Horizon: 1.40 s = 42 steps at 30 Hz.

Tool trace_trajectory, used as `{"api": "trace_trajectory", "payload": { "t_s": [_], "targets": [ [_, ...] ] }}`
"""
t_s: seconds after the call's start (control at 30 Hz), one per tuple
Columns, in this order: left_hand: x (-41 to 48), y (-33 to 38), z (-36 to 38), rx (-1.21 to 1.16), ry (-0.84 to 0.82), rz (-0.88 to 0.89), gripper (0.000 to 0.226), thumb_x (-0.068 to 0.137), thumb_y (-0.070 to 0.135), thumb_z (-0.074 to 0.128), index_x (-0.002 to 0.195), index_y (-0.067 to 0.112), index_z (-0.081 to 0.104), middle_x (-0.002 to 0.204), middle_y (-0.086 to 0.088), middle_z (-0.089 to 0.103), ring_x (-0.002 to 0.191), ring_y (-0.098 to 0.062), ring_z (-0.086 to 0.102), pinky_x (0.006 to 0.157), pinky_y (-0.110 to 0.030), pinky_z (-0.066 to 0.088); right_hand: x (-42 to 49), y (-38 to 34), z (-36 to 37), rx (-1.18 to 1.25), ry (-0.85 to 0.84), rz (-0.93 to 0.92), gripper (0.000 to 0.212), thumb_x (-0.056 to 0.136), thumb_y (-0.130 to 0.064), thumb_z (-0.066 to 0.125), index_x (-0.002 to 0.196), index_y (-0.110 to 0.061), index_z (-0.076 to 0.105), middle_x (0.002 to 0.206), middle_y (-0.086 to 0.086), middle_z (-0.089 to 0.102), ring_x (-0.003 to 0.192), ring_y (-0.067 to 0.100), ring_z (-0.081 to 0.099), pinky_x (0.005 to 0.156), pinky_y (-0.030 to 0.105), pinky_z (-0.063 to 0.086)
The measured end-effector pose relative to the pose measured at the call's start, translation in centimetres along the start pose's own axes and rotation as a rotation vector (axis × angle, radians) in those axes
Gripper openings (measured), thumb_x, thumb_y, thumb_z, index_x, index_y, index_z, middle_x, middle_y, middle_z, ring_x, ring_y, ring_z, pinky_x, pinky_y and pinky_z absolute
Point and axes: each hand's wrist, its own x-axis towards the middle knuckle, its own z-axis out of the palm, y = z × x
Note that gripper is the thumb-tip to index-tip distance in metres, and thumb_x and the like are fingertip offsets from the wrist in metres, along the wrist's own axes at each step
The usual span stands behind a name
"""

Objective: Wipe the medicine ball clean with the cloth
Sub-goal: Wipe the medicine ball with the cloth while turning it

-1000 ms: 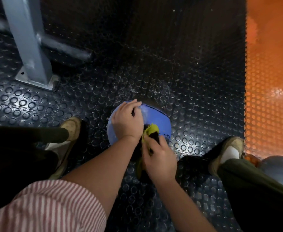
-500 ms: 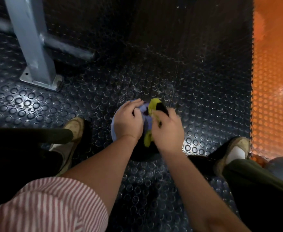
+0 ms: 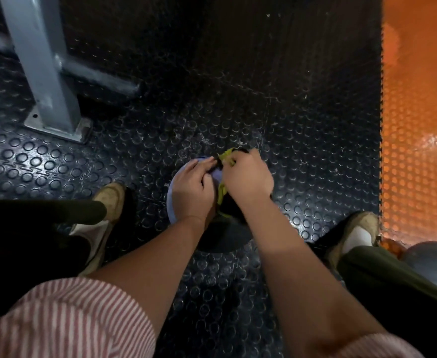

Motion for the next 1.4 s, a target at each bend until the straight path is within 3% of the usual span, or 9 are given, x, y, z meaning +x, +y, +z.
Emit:
{"api": "trace_trajectory", "payload": {
  "t_s": [0.1, 0.2, 0.37, 0.53, 0.73, 0.87, 1.03, 1.2, 1.4],
  "targets": [
    [0.2, 0.1, -0.1, -0.031, 0.001, -0.045, 0.045, 0.082, 0.008, 0.037, 0.108, 0.004, 0.073, 0.115, -0.006, 0.069, 0.116, -0.022, 0.059, 0.108, -0.032, 0.041, 0.6, -0.2, -0.6, 0.001, -0.066, -0.014, 0.029, 0.097, -0.025, 0.045, 0.119, -0.018, 0.062, 0.126, 0.01, 0.046, 0.107, 0.035, 0.052, 0.072, 0.033, 0.036],
    [0.8, 0.4, 0.0, -0.035, -0.019, -0.111, 0.038, 0.088, 0.0, 0.041, 0.107, 0.009, 0.074, 0.115, 0.002, 0.068, 0.116, -0.015, 0.058, 0.107, -0.024, 0.039, -4.2, 1.1, 1.2, -0.01, 0.17, -0.082, 0.025, 0.096, -0.03, 0.049, 0.109, -0.018, 0.066, 0.111, 0.01, 0.054, 0.089, 0.034, 0.057, 0.062, 0.03, 0.036],
    [0.3, 0.1, 0.3, -0.024, -0.052, -0.04, 0.043, 0.087, 0.009, 0.035, 0.108, 0.012, 0.073, 0.119, 0.004, 0.067, 0.119, -0.017, 0.056, 0.107, -0.037, 0.042, -9.2, 2.3, 2.5, 0.062, 0.264, -0.104, 0.025, 0.085, -0.034, 0.052, 0.087, -0.022, 0.074, 0.077, 0.005, 0.057, 0.056, 0.026, 0.054, 0.044, 0.019, 0.026],
    [-0.9, -1.0, -0.1, 0.006, -0.004, 0.062, 0.046, 0.082, 0.005, 0.036, 0.11, 0.006, 0.072, 0.118, 0.0, 0.067, 0.12, -0.023, 0.057, 0.108, -0.042, 0.041, -6.2, 1.3, 1.0, 0.065, 0.142, -0.024, 0.024, 0.094, -0.031, 0.053, 0.111, -0.026, 0.068, 0.109, 0.005, 0.054, 0.091, 0.029, 0.057, 0.061, 0.028, 0.035],
    [-1.5, -0.6, -0.7, -0.007, 0.011, 0.067, 0.046, 0.081, 0.0, 0.038, 0.111, 0.005, 0.072, 0.111, 0.014, 0.055, 0.109, 0.003, 0.049, 0.102, -0.026, 0.04, -0.2, -0.9, -0.6, 0.05, -0.125, 0.098, 0.031, 0.094, -0.021, 0.043, 0.118, -0.022, 0.062, 0.123, 0.009, 0.05, 0.105, 0.032, 0.055, 0.072, 0.031, 0.037],
    [0.3, 0.0, -0.2, -0.032, -0.035, -0.03, 0.046, 0.081, 0.013, 0.035, 0.105, 0.009, 0.074, 0.112, 0.009, 0.066, 0.108, -0.004, 0.056, 0.104, -0.02, 0.04, -5.5, 0.9, 1.1, 0.022, 0.149, -0.03, 0.027, 0.097, -0.029, 0.046, 0.115, -0.022, 0.064, 0.108, 0.011, 0.054, 0.088, 0.034, 0.058, 0.061, 0.03, 0.033],
    [2.1, 1.0, 0.4, -0.019, -0.088, -0.127, 0.038, 0.095, 0.002, 0.038, 0.11, 0.012, 0.071, 0.121, 0.004, 0.066, 0.106, 0.002, 0.052, 0.099, -0.009, 0.035, -10.1, 2.1, 3.1, 0.022, 0.211, -0.12, 0.024, 0.083, -0.035, 0.052, 0.084, -0.024, 0.073, 0.075, 0.006, 0.057, 0.052, 0.027, 0.056, 0.035, 0.024, 0.035],
    [1.2, 0.9, 0.2, -0.043, -0.073, -0.046, 0.042, 0.086, 0.006, 0.036, 0.108, 0.004, 0.072, 0.117, -0.004, 0.067, 0.11, -0.01, 0.057, 0.101, -0.014, 0.037, -6.9, 1.4, 1.4, 0.081, 0.235, -0.057, 0.02, 0.09, -0.031, 0.057, 0.097, -0.023, 0.073, 0.09, 0.007, 0.057, 0.066, 0.03, 0.058, 0.052, 0.024, 0.032],
    [0.6, 0.6, 0.1, -0.081, -0.075, -0.055, 0.049, 0.079, 0.011, 0.034, 0.11, 0.001, 0.071, 0.115, -0.01, 0.067, 0.108, -0.015, 0.058, 0.099, -0.016, 0.039, 2.4, -1.0, -1.0, 0.015, -0.155, 0.119, 0.029, 0.093, -0.024, 0.044, 0.114, -0.017, 0.063, 0.118, 0.01, 0.058, 0.1, 0.031, 0.058, 0.076, 0.034, 0.043]
  ]
}}
